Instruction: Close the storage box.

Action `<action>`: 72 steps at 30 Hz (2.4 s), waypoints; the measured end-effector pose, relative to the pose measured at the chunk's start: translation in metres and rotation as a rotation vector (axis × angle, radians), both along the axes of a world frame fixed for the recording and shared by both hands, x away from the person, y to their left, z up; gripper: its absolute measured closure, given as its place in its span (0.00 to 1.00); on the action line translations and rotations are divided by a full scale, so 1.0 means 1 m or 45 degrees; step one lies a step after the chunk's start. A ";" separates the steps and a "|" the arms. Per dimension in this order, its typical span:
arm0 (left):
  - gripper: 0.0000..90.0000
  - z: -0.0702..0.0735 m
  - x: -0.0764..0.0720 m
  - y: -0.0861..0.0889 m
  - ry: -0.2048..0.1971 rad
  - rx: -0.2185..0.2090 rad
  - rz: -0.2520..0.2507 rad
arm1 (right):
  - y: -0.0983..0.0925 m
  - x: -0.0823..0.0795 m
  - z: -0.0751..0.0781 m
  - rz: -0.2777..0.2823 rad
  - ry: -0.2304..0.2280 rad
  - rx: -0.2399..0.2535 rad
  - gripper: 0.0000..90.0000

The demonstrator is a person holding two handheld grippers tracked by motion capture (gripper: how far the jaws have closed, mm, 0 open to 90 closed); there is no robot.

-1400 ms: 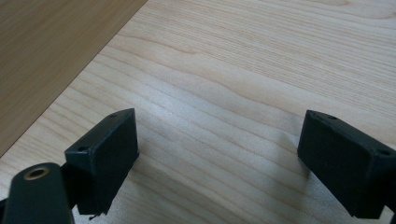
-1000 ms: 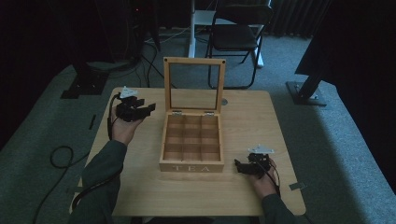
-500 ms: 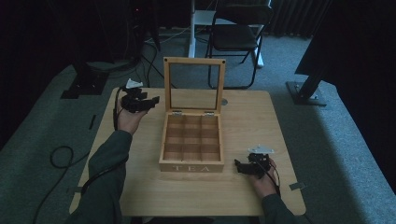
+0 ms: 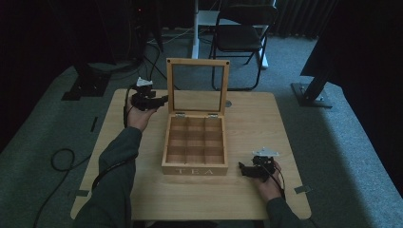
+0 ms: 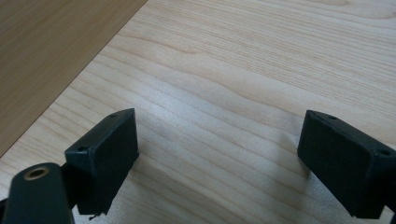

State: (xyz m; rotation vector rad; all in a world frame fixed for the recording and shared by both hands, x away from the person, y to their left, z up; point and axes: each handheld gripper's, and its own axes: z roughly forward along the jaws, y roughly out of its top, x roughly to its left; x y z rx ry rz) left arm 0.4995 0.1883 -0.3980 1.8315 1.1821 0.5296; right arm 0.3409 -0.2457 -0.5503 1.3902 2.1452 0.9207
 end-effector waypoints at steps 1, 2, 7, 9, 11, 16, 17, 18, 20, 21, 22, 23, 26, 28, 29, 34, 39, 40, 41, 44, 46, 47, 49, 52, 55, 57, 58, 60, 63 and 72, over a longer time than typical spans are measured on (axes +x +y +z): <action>0.41 0.000 0.001 -0.001 -0.001 0.003 -0.003 | 0.000 0.000 0.000 0.000 0.000 0.000 0.13; 0.41 0.000 0.003 -0.004 -0.009 0.008 -0.005 | 0.000 0.000 0.000 0.000 0.000 0.000 0.13; 0.40 -0.002 0.016 -0.011 -0.012 0.022 -0.016 | 0.000 0.000 0.000 0.000 0.000 0.000 0.13; 0.40 -0.002 0.021 -0.012 0.001 0.000 -0.014 | 0.000 0.000 0.000 0.000 0.000 0.000 0.13; 0.40 -0.002 0.025 -0.013 0.007 -0.018 -0.009 | 0.000 0.000 0.000 0.000 0.000 0.000 0.13; 0.39 -0.001 0.033 -0.016 0.010 -0.021 0.003 | 0.000 0.000 0.000 0.000 0.000 0.000 0.13; 0.39 0.000 0.036 -0.016 0.005 -0.027 0.016 | 0.000 0.000 0.000 0.001 0.000 -0.002 0.13; 0.38 0.000 0.037 -0.016 0.001 -0.037 0.025 | 0.000 0.000 0.000 0.001 0.000 -0.001 0.13; 0.38 0.004 0.041 -0.017 -0.003 -0.051 0.032 | 0.000 0.000 0.000 0.001 0.000 -0.001 0.13; 0.38 0.006 0.044 -0.018 -0.007 -0.054 0.032 | 0.000 0.000 0.000 0.001 0.000 -0.001 0.13; 0.38 0.008 0.046 -0.019 -0.009 -0.058 0.030 | 0.000 0.000 0.000 0.001 0.000 -0.001 0.13; 0.38 0.010 0.047 -0.020 -0.013 -0.056 0.028 | 0.000 0.000 0.000 0.000 0.000 0.000 0.13; 0.38 0.014 0.057 -0.024 -0.006 -0.056 0.017 | 0.000 0.000 0.000 0.001 0.000 0.000 0.13; 0.38 0.016 0.061 -0.026 -0.003 -0.064 0.010 | 0.000 0.000 0.000 0.002 -0.001 -0.001 0.13; 0.38 0.016 0.063 -0.027 0.000 -0.068 0.003 | 0.000 0.000 0.000 0.002 0.000 0.000 0.13; 0.39 0.020 0.068 -0.032 -0.014 -0.107 -0.028 | 0.000 0.000 0.000 0.003 0.000 0.000 0.13; 0.43 0.025 0.064 -0.039 -0.024 -0.118 -0.040 | 0.000 0.000 0.000 0.004 -0.001 -0.001 0.13; 0.43 0.025 0.063 -0.039 -0.024 -0.118 -0.034 | 0.000 0.000 0.000 0.004 -0.001 -0.001 0.13; 0.44 0.025 0.062 -0.038 -0.026 -0.119 -0.030 | 0.000 0.000 0.000 0.002 0.000 -0.001 0.13; 0.48 0.026 0.056 -0.035 -0.037 -0.143 -0.037 | 0.000 0.000 0.000 0.002 -0.001 -0.001 0.13; 0.47 0.027 0.052 -0.035 -0.043 -0.137 -0.040 | 0.000 0.000 0.000 0.001 0.000 0.000 0.13; 0.47 0.028 0.049 -0.036 -0.044 -0.146 -0.037 | 0.000 0.000 0.000 0.001 0.000 0.000 0.13; 0.46 0.029 0.044 -0.035 -0.049 -0.155 -0.037 | 0.000 0.000 0.000 0.001 0.000 0.001 0.13; 0.44 0.032 0.034 -0.034 -0.051 -0.173 -0.054 | 0.000 0.000 0.000 0.001 0.000 -0.002 0.13; 0.43 0.033 0.025 -0.033 -0.054 -0.159 -0.074 | 0.000 0.000 0.000 0.000 0.000 -0.001 0.13; 0.42 0.034 0.016 -0.035 -0.069 -0.130 -0.087 | 0.000 0.000 0.000 0.000 0.000 -0.001 0.13; 0.42 0.035 0.012 -0.034 -0.074 -0.121 -0.097 | 0.000 0.000 0.000 -0.001 0.000 -0.001 0.13; 0.42 0.035 0.004 -0.033 -0.077 -0.115 -0.118 | 0.000 -0.001 0.000 -0.004 -0.001 -0.001 0.13; 0.41 0.035 -0.006 -0.032 -0.082 -0.115 -0.139 | 0.000 -0.001 0.000 -0.005 -0.001 -0.001 0.13; 0.36 0.032 -0.028 -0.030 -0.089 -0.154 -0.143 | 0.000 -0.001 0.000 -0.006 0.000 -0.001 0.13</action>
